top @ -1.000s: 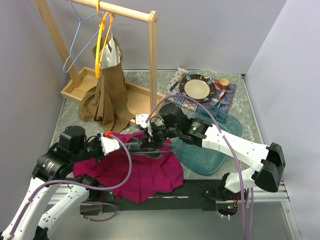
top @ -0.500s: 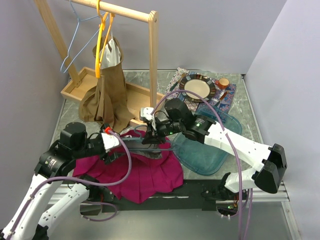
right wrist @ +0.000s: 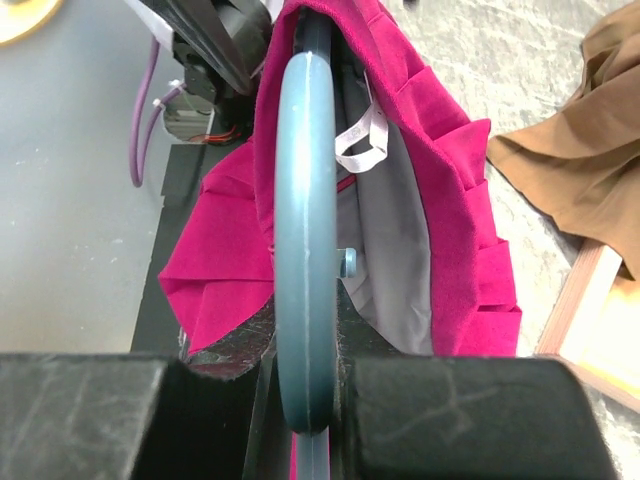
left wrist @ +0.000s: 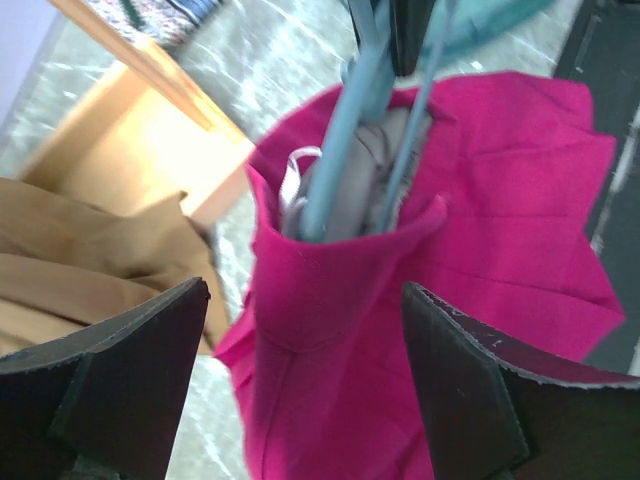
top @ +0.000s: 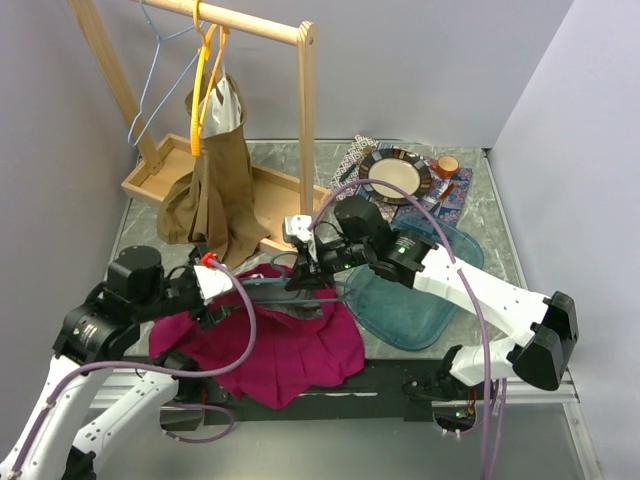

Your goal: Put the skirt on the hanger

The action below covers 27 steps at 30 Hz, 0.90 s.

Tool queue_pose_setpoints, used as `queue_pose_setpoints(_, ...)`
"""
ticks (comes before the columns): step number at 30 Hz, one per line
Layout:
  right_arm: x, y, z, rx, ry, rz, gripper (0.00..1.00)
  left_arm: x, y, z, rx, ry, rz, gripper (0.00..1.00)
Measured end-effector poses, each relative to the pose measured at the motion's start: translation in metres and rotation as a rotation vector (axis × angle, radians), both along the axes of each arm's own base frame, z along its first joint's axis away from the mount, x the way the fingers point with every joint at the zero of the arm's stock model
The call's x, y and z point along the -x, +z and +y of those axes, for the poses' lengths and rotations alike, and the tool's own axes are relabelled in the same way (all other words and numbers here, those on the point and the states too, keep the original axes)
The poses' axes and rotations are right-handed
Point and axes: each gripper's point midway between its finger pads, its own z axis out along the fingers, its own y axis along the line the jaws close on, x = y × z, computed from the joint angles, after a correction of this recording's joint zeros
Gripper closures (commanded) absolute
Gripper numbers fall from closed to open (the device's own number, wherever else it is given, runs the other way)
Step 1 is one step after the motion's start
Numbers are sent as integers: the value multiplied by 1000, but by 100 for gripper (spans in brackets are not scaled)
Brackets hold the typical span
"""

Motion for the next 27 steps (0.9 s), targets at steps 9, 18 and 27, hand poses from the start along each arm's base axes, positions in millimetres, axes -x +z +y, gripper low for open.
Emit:
queue_pose_setpoints(9,8,6,-6,-16,50,-31,100,1,-18,-15,-5,-68,105,46)
queue_pose_setpoints(18,10,2,-11,0,74,-38,100,7,-29,-35,47,-151,223,87)
queue_pose_setpoints(27,7,4,-18,16,70,-34,91,11,-26,-44,121,-129,313,99)
